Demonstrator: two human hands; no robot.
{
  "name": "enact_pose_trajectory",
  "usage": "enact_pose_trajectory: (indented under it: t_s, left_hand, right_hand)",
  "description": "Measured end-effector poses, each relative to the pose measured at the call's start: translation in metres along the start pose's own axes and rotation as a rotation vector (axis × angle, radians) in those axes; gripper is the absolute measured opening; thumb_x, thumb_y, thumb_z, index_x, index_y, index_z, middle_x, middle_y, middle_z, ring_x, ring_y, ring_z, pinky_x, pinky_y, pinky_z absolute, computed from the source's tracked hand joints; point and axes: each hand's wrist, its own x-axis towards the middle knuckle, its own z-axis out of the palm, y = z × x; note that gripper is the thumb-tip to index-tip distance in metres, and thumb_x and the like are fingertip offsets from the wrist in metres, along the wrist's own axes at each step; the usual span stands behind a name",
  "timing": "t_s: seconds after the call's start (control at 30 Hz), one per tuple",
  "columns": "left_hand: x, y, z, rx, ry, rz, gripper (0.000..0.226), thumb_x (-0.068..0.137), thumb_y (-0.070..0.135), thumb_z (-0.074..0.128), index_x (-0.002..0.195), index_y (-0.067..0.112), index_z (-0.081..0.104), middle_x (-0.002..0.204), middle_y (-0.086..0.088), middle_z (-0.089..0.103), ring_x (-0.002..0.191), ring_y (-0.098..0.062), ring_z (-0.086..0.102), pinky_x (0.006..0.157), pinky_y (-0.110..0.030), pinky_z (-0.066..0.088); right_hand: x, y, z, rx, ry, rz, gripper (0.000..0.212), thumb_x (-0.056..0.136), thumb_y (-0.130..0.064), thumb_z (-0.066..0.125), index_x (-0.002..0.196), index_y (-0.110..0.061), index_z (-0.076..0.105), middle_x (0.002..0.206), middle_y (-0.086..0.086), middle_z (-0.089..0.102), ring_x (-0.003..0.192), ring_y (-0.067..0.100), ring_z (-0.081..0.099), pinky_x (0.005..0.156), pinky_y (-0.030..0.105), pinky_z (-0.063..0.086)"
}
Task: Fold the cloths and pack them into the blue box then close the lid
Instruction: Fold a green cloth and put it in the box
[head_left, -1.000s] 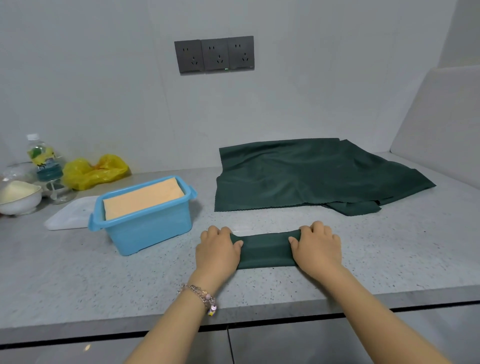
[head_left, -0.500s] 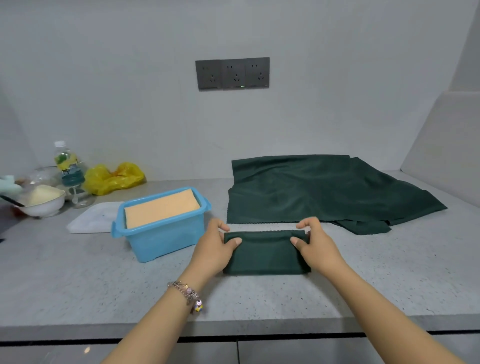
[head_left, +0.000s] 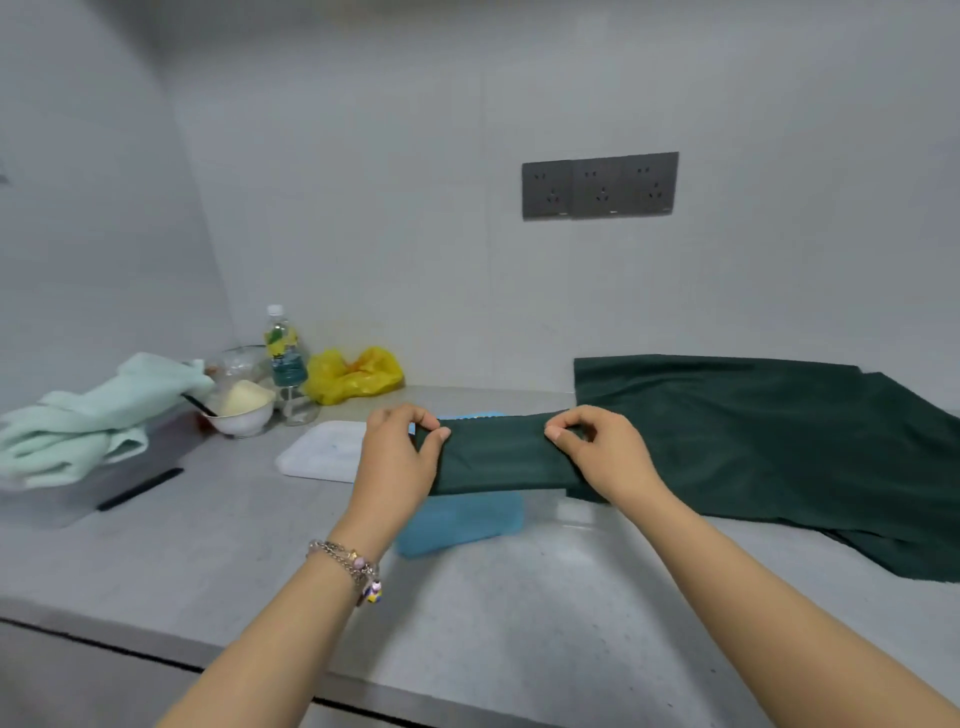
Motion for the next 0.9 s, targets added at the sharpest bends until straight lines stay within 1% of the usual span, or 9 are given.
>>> enact_pose_trajectory:
  t_s: [0.03,0.1,0.2,0.33,0.43,0.57,0.67,0.77,0.9]
  left_hand:
    - [0.006,-0.007,-0.005,0.032,-0.005,-0.022,0.011,0.085,0.021,0.067,0.083,0.022,0.057,0.100,-0.004,0.053,0.082,-0.013,0.045,0.066,-0.016,0.027]
    - [0.016,-0.019,-0.012,0.103,-0.055,-0.069,0.014,0.083,0.026,0.069,0.092,0.021,0.060,0.107,-0.003,0.052,0.083,-0.009,0.045,0.069,-0.013,0.028]
    - [0.034,-0.042,-0.016,0.230,-0.173,-0.153,0.032,0.080,0.033,0.072,0.105,0.017,0.062,0.113,-0.002,0.050,0.089,-0.006,0.043,0.077,-0.013,0.030]
    - [0.046,-0.054,-0.012,0.336,-0.315,-0.172,0.042,0.076,0.041,0.074,0.108,0.015,0.064,0.117,-0.003,0.054,0.101,-0.015,0.053,0.089,-0.023,0.041]
    - [0.052,-0.058,-0.006,0.466,-0.368,-0.142,0.045,0.076,0.048,0.072,0.109,0.018,0.064,0.116,-0.002,0.050,0.105,-0.020,0.052,0.095,-0.031,0.038]
    - [0.053,-0.057,0.004,0.710,-0.450,-0.043,0.045,0.076,0.052,0.069,0.105,0.018,0.065,0.114,0.001,0.044,0.112,-0.020,0.039,0.091,-0.033,0.029]
    - [0.056,-0.048,0.010,0.740,-0.507,0.032,0.037,0.077,0.040,0.073,0.102,0.014,0.067,0.114,-0.003,0.046,0.108,-0.023,0.042,0.088,-0.031,0.034]
    - [0.059,-0.037,0.014,0.663,-0.590,0.005,0.021,0.082,0.020,0.069,0.098,0.008,0.068,0.109,-0.009,0.054,0.093,-0.025,0.057,0.070,-0.027,0.043]
    - [0.069,-0.028,0.021,0.707,-0.761,-0.107,0.033,0.085,0.036,0.066,0.100,0.007,0.065,0.094,-0.009,0.063,0.085,-0.023,0.058,0.064,-0.026,0.039]
  right_hand:
    - [0.008,-0.004,0.009,0.002,-0.043,0.008,0.004,0.086,-0.022,0.065,0.088,-0.025,0.068,0.102,-0.008,0.065,0.088,0.012,0.056,0.067,0.013,0.043]
    - [0.021,-0.007,0.023,-0.006,-0.110,0.026,0.018,0.086,-0.018,0.065,0.103,-0.020,0.069,0.113,-0.005,0.064,0.098,0.008,0.054,0.083,0.018,0.041]
    - [0.048,-0.010,0.052,-0.080,-0.225,0.019,0.028,0.087,-0.012,0.063,0.115,-0.014,0.066,0.122,-0.001,0.062,0.112,0.013,0.055,0.094,0.019,0.040]
    - [0.066,-0.003,0.070,-0.326,-0.274,-0.019,0.032,0.088,-0.013,0.064,0.120,-0.011,0.063,0.127,0.003,0.056,0.116,0.018,0.054,0.092,0.016,0.035]
    - [0.075,0.000,0.082,-0.491,-0.321,-0.068,0.035,0.089,-0.015,0.063,0.124,-0.011,0.060,0.127,0.005,0.046,0.113,0.021,0.051,0.090,0.017,0.033]
    - [0.077,-0.003,0.087,-0.801,-0.354,-0.187,0.035,0.088,-0.022,0.063,0.122,-0.018,0.062,0.126,0.002,0.043,0.117,0.023,0.039,0.093,0.026,0.029]
    - [0.075,-0.012,0.092,-0.893,-0.369,-0.315,0.025,0.086,-0.013,0.061,0.110,-0.017,0.068,0.120,0.001,0.048,0.111,0.022,0.039,0.088,0.026,0.033]
    - [0.074,-0.025,0.097,-0.768,-0.468,-0.174,0.029,0.086,-0.006,0.060,0.113,-0.014,0.067,0.118,0.005,0.060,0.104,0.023,0.057,0.090,0.033,0.049]
    - [0.079,-0.036,0.095,-0.766,-0.647,-0.053,0.047,0.087,-0.026,0.064,0.132,-0.018,0.053,0.133,0.002,0.054,0.119,0.022,0.051,0.101,0.033,0.042]
